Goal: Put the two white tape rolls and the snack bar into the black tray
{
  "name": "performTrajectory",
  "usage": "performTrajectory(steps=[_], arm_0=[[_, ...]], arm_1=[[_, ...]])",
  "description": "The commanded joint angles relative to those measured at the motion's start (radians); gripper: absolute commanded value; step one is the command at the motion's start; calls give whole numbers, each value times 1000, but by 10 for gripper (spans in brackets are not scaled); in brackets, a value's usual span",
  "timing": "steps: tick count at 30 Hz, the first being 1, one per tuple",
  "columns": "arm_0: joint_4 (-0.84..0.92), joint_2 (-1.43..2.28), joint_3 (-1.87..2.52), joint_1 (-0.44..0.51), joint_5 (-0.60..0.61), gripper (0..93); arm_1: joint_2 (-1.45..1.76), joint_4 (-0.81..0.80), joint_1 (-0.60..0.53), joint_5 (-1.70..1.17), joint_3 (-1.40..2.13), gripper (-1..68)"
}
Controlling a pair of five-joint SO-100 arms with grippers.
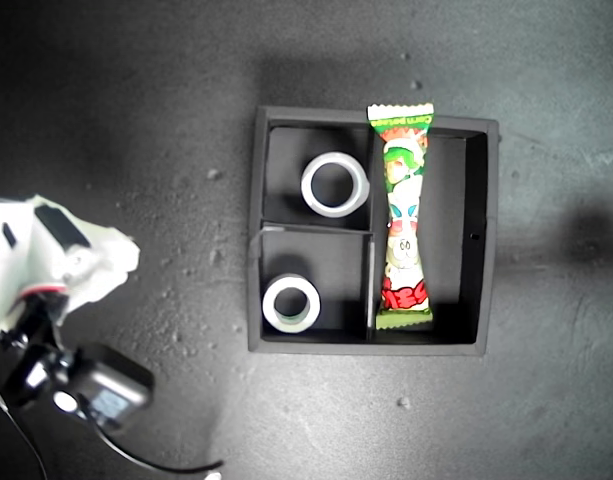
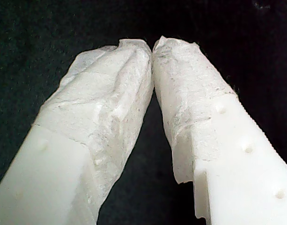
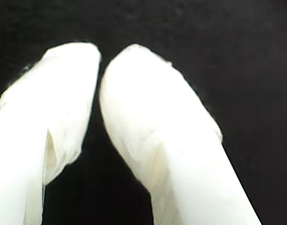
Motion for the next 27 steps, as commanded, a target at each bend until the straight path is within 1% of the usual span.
performTrajectory(steps=[1, 4, 9, 12, 16, 19, 23, 25, 27], arm_0=[[-80, 207, 198, -5, -26, 0], [-155, 390, 390, 18, -20, 0], [-152, 647, 624, 46, -48, 0], [-112, 785, 710, 48, -51, 0], [-8, 965, 798, 38, -64, 0], [11, 982, 847, 37, -84, 0], [-9, 982, 916, 51, -104, 0], [-20, 982, 919, 55, -75, 1], [-17, 982, 919, 40, -49, 3]], arm_1=[[23, -46, 6, 8, 52, -6], [38, -87, 15, -23, 124, -6], [167, -86, 34, -49, 245, -6], [302, -69, 49, -78, 345, -6], [302, -120, 55, -167, 377, -6], [295, -123, 60, -172, 377, -6], [290, -61, 49, -152, 377, -2], [290, -46, 26, -158, 377, -1], [290, -44, 51, -285, 377, -1]])
